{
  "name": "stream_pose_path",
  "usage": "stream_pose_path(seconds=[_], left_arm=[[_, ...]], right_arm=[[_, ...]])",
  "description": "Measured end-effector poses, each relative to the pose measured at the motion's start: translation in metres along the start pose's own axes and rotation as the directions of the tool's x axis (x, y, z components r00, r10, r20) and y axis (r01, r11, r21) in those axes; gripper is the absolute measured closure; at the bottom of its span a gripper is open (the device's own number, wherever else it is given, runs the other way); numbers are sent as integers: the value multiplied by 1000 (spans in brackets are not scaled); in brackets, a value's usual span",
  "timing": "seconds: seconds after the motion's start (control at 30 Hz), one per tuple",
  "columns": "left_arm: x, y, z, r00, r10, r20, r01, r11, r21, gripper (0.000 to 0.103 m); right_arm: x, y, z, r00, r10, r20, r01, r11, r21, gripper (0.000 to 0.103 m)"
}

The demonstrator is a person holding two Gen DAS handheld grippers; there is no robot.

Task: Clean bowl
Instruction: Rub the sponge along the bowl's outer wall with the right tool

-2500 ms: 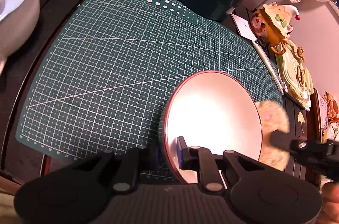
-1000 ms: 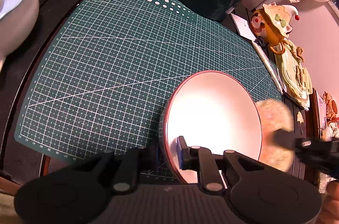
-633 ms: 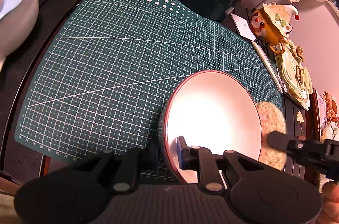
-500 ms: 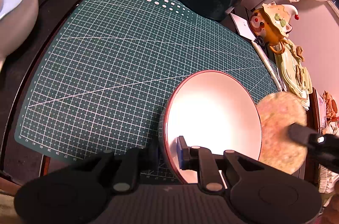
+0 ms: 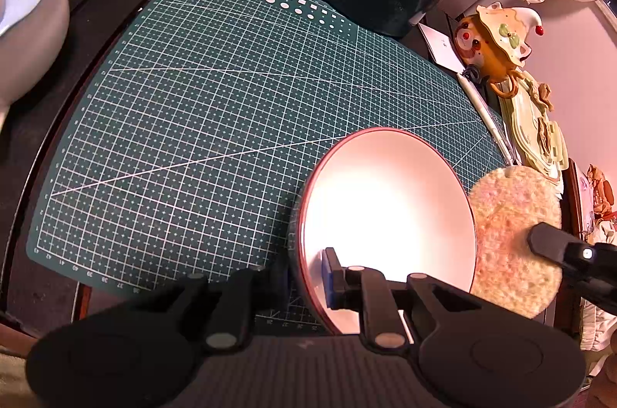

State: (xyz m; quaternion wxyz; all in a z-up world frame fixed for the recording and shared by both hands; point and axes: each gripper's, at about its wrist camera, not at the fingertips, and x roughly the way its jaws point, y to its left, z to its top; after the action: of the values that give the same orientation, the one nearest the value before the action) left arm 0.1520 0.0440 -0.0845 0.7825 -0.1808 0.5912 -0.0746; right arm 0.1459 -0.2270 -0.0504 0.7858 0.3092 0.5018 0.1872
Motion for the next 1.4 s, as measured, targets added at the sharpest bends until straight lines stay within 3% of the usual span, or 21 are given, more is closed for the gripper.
stream_pose_path(seconds=[0.27,0.63,0.83,1.27,1.4], left_arm=[[1,1,0,1000,1,0,-1,1000,1,87],[0,3,-2,1000,-1,-1,1,1000,7,87],[1,2,-2,1000,-2,-1,2,1000,4,87],[-1,1,-4,1000,0,2,0,1000,5,87],[-1,1,-5,1000,0,1,0,1000,5,87]], right_arm=[[28,-17,-3,996,-26,-85,31,998,54,94],[2,-7,3,1000,22,-3,-22,999,38,94],[33,-21,0,995,-25,-97,32,997,76,94],[15,-16,3,999,32,-39,-29,997,72,93],[27,-25,2,997,15,-82,-6,994,108,93]])
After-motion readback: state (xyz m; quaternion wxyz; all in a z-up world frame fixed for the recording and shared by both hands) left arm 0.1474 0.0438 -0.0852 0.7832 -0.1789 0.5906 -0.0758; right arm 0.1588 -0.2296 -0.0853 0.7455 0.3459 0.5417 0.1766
